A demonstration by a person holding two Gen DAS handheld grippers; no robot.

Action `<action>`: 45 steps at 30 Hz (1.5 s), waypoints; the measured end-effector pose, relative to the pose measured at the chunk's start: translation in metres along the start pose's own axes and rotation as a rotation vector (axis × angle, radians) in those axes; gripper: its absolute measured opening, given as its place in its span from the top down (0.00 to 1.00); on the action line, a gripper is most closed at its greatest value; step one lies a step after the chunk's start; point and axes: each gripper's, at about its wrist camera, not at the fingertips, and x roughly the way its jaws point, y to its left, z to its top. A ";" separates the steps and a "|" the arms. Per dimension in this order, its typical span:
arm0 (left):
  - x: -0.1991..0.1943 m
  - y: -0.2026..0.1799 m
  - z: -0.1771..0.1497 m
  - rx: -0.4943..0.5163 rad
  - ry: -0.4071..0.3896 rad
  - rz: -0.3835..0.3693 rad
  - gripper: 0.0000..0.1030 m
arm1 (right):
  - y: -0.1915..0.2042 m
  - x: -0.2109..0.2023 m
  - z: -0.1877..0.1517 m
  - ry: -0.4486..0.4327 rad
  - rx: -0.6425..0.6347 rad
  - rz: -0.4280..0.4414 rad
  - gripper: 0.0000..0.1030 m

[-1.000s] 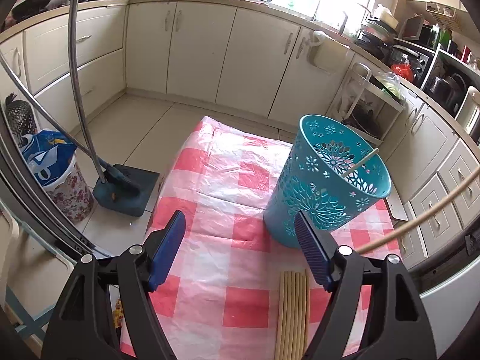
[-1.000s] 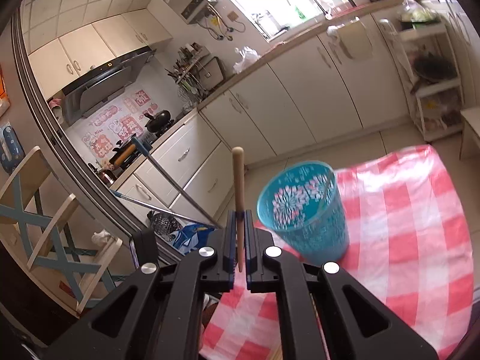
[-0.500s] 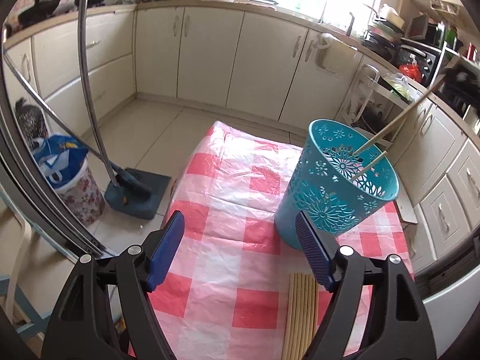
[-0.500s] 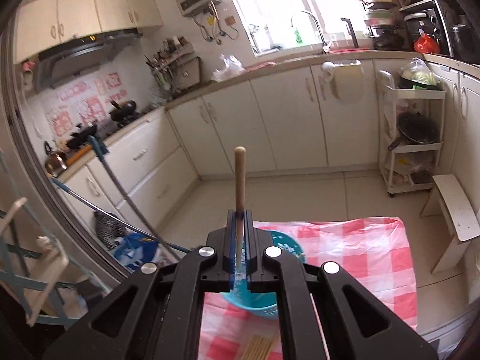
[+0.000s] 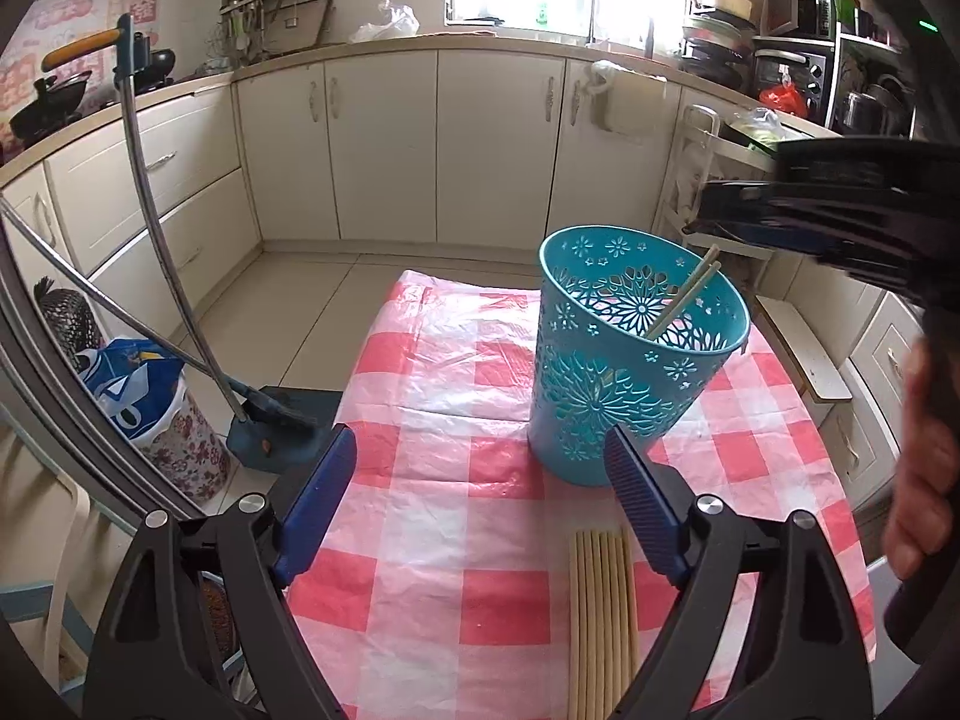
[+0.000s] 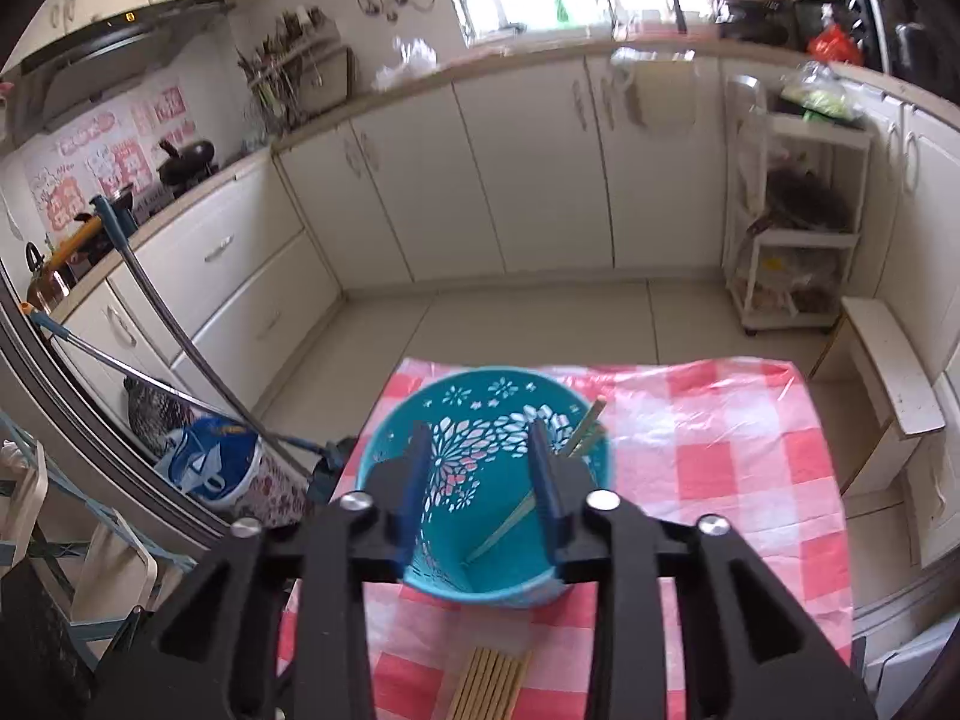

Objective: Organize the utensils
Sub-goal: 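Carry the stick over the teal basket and open the right tool, then bring the right tool back down to the stick bundle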

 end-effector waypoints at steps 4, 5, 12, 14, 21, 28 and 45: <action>-0.005 0.009 -0.004 -0.030 0.007 -0.004 0.21 | -0.013 -0.027 -0.023 -0.017 0.022 -0.029 0.65; -0.007 0.010 -0.005 -0.035 0.006 -0.007 0.21 | -0.017 -0.031 -0.035 -0.004 0.026 -0.037 0.64; -0.011 0.012 -0.022 -0.015 0.030 0.008 0.20 | -0.041 -0.017 -0.106 0.130 0.066 -0.076 0.62; -0.012 0.016 -0.028 -0.022 0.046 0.010 0.19 | -0.048 -0.009 -0.125 0.153 0.097 -0.076 0.62; -0.002 0.017 -0.048 -0.019 0.113 0.019 0.18 | -0.033 -0.004 -0.135 0.178 0.023 -0.077 0.62; 0.021 0.037 -0.051 -0.101 0.222 -0.056 0.18 | -0.028 0.014 -0.155 0.278 -0.030 -0.062 0.62; 0.048 0.044 -0.056 -0.085 0.288 -0.027 0.18 | -0.001 0.051 -0.173 0.398 -0.163 -0.032 0.73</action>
